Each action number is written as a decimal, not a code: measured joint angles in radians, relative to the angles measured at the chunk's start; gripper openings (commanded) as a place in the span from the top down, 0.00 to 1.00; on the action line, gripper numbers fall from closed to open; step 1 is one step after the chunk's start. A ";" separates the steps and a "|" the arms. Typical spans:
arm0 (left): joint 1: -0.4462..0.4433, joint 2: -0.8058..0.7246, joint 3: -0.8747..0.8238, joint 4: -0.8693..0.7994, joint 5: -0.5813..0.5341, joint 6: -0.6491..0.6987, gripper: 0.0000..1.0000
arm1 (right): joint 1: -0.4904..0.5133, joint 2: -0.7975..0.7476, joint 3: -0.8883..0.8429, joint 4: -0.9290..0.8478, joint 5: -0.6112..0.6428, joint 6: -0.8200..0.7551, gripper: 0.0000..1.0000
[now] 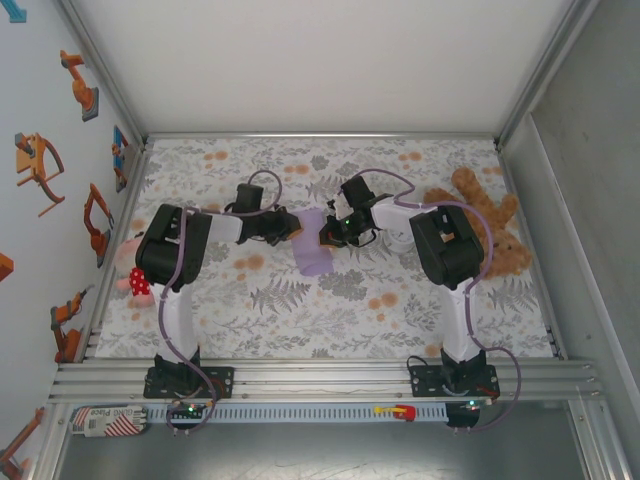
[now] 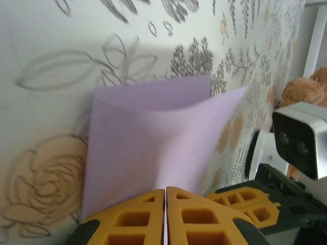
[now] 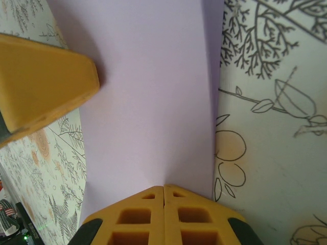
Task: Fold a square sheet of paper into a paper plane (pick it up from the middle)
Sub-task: First fold the square sheet of paper in half at the center of the table.
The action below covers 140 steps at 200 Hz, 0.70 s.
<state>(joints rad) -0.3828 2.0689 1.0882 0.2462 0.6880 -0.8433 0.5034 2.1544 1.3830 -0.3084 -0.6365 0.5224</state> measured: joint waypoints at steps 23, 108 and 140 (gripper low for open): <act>0.016 0.006 0.027 -0.046 -0.015 0.026 0.89 | 0.000 0.000 -0.001 0.000 0.000 0.000 1.00; 0.099 -0.007 0.146 -0.301 -0.174 0.152 0.89 | -0.002 -0.001 -0.006 0.003 -0.001 0.000 1.00; 0.035 -0.074 0.124 -0.310 -0.187 0.147 0.89 | -0.002 -0.002 -0.010 0.008 -0.001 0.000 1.00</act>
<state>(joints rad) -0.3481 1.9953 1.2125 -0.0639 0.5007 -0.6960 0.5018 2.1521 1.3735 -0.3000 -0.6376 0.5224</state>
